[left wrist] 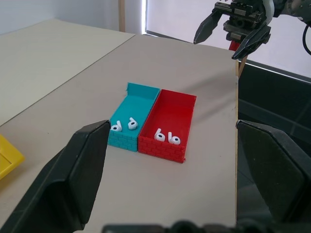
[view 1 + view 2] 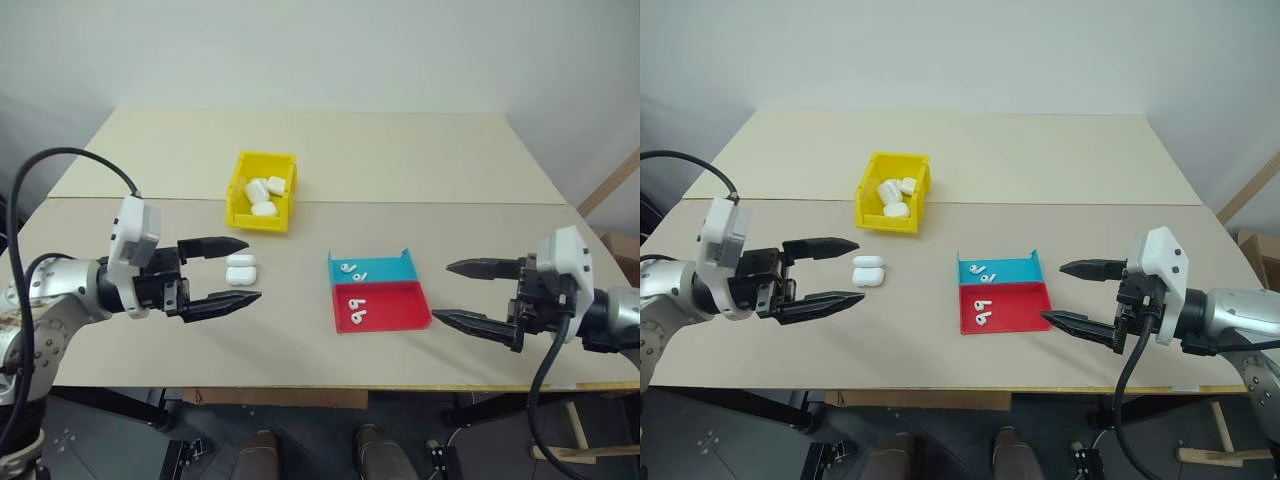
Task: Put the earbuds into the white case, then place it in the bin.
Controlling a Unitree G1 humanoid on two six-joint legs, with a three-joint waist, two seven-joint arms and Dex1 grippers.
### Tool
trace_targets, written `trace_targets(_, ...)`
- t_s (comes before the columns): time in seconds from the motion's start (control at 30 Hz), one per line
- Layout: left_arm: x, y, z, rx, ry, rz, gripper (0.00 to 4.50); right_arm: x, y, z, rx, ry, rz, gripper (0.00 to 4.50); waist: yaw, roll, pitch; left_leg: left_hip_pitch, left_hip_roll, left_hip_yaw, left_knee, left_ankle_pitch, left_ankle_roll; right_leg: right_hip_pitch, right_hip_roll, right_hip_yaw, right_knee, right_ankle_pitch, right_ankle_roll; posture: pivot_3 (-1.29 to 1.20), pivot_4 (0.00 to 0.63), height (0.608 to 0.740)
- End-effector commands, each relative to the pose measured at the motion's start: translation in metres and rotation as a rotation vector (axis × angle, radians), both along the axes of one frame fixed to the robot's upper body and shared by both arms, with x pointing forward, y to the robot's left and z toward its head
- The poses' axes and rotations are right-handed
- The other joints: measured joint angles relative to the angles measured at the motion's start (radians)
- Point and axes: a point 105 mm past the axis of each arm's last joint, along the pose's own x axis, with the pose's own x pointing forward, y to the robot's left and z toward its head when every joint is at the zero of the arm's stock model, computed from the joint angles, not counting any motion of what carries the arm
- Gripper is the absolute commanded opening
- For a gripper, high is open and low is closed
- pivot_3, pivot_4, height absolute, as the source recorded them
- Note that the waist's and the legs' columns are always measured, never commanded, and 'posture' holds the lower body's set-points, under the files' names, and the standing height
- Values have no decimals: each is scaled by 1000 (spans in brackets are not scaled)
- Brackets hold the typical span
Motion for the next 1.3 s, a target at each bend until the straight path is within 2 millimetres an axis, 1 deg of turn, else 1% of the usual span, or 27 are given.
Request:
trace_targets(0.03, 1, 1, 10, -18, -19, 12, 4500, -3, 1, 10, 4, -54, 9, 4468, 0, 0, 0, 0, 0, 0, 0, 0, 0, 0, 0, 0, 0, 0, 0, 0, 150, 740)
trace_targets(0.17, 1, 2, 6, 20, 1, 22, 4500, -2, 0, 11, 5, -50, 2, 4468, 0, 0, 0, 0, 0, 0, 0, 0, 0, 0, 0, 0, 0, 0, 0, 0, 150, 740)
trace_targets(0.23, 3, 5, 5, 23, 30, 57, 4500, -2, -1, 11, 8, -49, -4, 4468, 0, 0, 0, 0, 0, 0, 0, 0, 0, 0, 0, 0, 0, 0, 0, 0, 150, 740)
trace_targets(0.33, 16, 14, 7, 46, 67, 197, 4500, 0, -2, 12, 6, -44, -15, 4468, 0, 0, 0, 0, 0, 0, 0, 0, 0, 0, 0, 0, 0, 0, 0, 0, 150, 740)
trace_targets(0.4, 28, 20, 7, 127, 92, 322, 4500, 2, -3, 14, -10, -51, -22, 4468, 0, -1, 1, 0, 0, -1, 0, 0, 0, 0, 0, 0, 0, 0, 0, 0, 150, 740)
trace_targets(0.43, 31, 21, 7, 155, 109, 354, 4500, 3, -3, 14, -17, -55, -26, 4468, 1, -2, 1, 0, 0, -1, 0, 0, 0, 0, 0, 0, 1, 0, 0, 0, 150, 740)
trace_targets(0.6, 41, 25, 8, 266, 275, 473, 4500, 4, 0, 16, -16, -53, -35, 4468, 1, -2, 1, 0, -1, -2, 0, 0, 0, 1, -1, -1, 0, -1, 1, 0, 150, 740)
trace_targets(0.67, 44, 25, 7, 313, 372, 519, 4500, 3, 0, 16, -18, -53, -38, 4468, 2, -3, 1, 0, -1, -2, 0, 0, 1, 1, -1, -1, 0, -1, 1, 0, 150, 740)
trace_targets(0.77, 57, 29, 7, 337, 509, 608, 4500, 2, 2, 13, -24, -50, -48, 4468, 2, -3, 2, 0, -3, -3, 0, 0, 1, 1, -1, -2, 1, -1, 2, 0, 150, 740)
trace_targets(0.83, 70, 34, 5, 339, 558, 682, 4500, 2, 3, 11, -25, -52, -52, 4468, 1, -3, 1, 0, -3, -3, 0, 0, 1, 1, -1, -1, 1, -2, 4, 0, 150, 740)
trace_targets(0.93, 83, 36, 5, 338, 626, 738, 4500, 2, 5, 9, -17, -54, -64, 4468, -4, -3, 2, 1, -3, -4, 0, 0, 1, 1, -1, -1, 2, -2, 3, 0, 150, 740)
trace_targets(1.0, 87, 36, 3, 350, 671, 762, 4500, 2, 6, 8, -14, -57, -69, 4468, -4, -3, 2, 0, -3, -4, 0, 0, 1, 1, -1, -1, 2, -1, 2, 0, 150, 740)
trace_targets(1.1, 93, 39, -5, 468, 724, 848, 4500, 1, 7, 6, -15, -59, -75, 4468, -1, -4, 2, -1, -3, -5, 0, 0, 1, 0, -2, -2, 2, -1, 2, 0, 150, 740)
trace_targets(1.2, 92, 35, -11, 518, 807, 846, 4500, -1, 9, 5, -6, -59, -77, 4468, 1, -4, 2, -1, -4, -5, 0, 0, 1, 0, -3, -2, 2, -2, 2, 0, 150, 740)
trace_targets(1.3, 95, 31, -18, 543, 879, 866, 4500, -1, 10, 3, 1, -60, -77, 4468, 1, -4, 2, -2, -5, -5, 0, 0, 1, -1, -3, -2, 2, -2, 2, 0, 150, 740)
